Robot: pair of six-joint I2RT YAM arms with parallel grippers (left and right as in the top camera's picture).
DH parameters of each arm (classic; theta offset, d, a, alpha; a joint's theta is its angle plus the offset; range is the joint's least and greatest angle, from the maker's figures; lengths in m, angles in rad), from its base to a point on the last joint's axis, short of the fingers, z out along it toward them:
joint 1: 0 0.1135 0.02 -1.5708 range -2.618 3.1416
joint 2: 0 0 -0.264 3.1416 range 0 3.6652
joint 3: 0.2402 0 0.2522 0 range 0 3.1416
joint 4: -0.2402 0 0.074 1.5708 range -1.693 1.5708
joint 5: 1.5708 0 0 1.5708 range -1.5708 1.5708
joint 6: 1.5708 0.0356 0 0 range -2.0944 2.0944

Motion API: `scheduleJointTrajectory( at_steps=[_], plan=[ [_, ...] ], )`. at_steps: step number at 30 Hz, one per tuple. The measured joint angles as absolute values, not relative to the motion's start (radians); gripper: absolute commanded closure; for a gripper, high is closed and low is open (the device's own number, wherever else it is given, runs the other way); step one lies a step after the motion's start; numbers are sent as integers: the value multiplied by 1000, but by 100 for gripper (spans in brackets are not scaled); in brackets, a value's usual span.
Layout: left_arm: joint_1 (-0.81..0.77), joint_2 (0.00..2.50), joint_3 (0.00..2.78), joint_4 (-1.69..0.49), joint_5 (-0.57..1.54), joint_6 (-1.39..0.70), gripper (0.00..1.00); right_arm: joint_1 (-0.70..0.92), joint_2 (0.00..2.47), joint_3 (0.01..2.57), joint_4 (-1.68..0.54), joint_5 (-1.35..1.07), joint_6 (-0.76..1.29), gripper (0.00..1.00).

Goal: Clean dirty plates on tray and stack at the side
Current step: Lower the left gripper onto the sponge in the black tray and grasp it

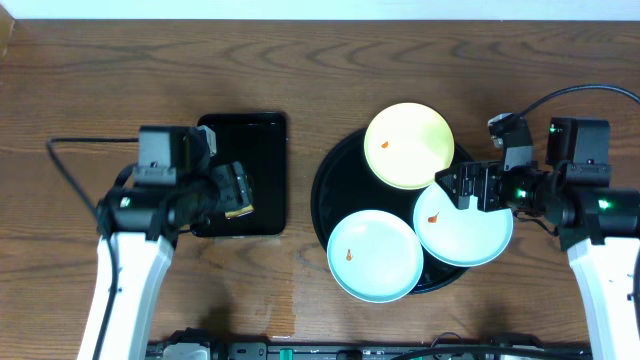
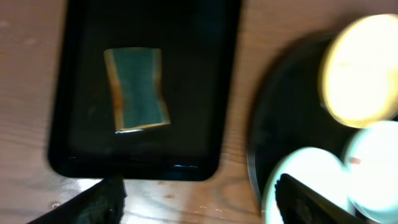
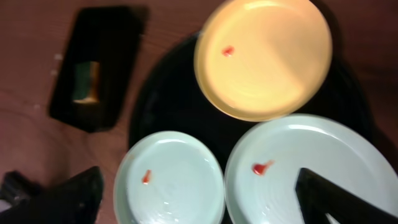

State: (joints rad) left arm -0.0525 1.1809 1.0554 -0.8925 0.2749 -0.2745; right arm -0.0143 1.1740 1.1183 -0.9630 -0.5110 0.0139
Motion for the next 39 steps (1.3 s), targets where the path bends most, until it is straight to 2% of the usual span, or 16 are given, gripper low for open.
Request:
scheduleJointTrajectory(
  at_steps=[6, 11, 14, 18, 20, 22, 28, 34, 38, 39],
  plan=[
    [-101, 1363, 1056, -818, 115, -316, 46, -14, 1215, 1118, -977, -447, 44, 22],
    [-135, 1535, 1056, -748, 36, -349, 52, -14, 1219, 1118, -982, -435, 48, 26],
    [-132, 1631, 1055, -712, -16, -392, 60, -14, 1219, 1118, -988, -432, 49, 26],
    [-130, 1760, 1056, -659, -53, -423, 78, -14, 1219, 1118, -1005, -428, 49, 27],
    [-130, 1795, 1056, -638, -58, -425, 81, -14, 1219, 1118, -1008, -428, 49, 27],
    [-130, 1811, 1057, -630, -60, -430, 92, -14, 1219, 1118, -1009, -428, 49, 27],
    [-128, 1816, 1063, -628, -32, -393, 93, -14, 1219, 1118, -1009, -428, 49, 28],
    [-120, 1761, 1081, -639, 122, -284, 92, -14, 1219, 1118, -1009, -427, 49, 29],
    [-125, 1646, 1085, -659, 153, -252, 83, -14, 1219, 1118, -1009, -426, 49, 29],
    [-125, 1623, 1090, -668, 151, -247, 75, -14, 1219, 1118, -1009, -426, 49, 29]
  ],
)
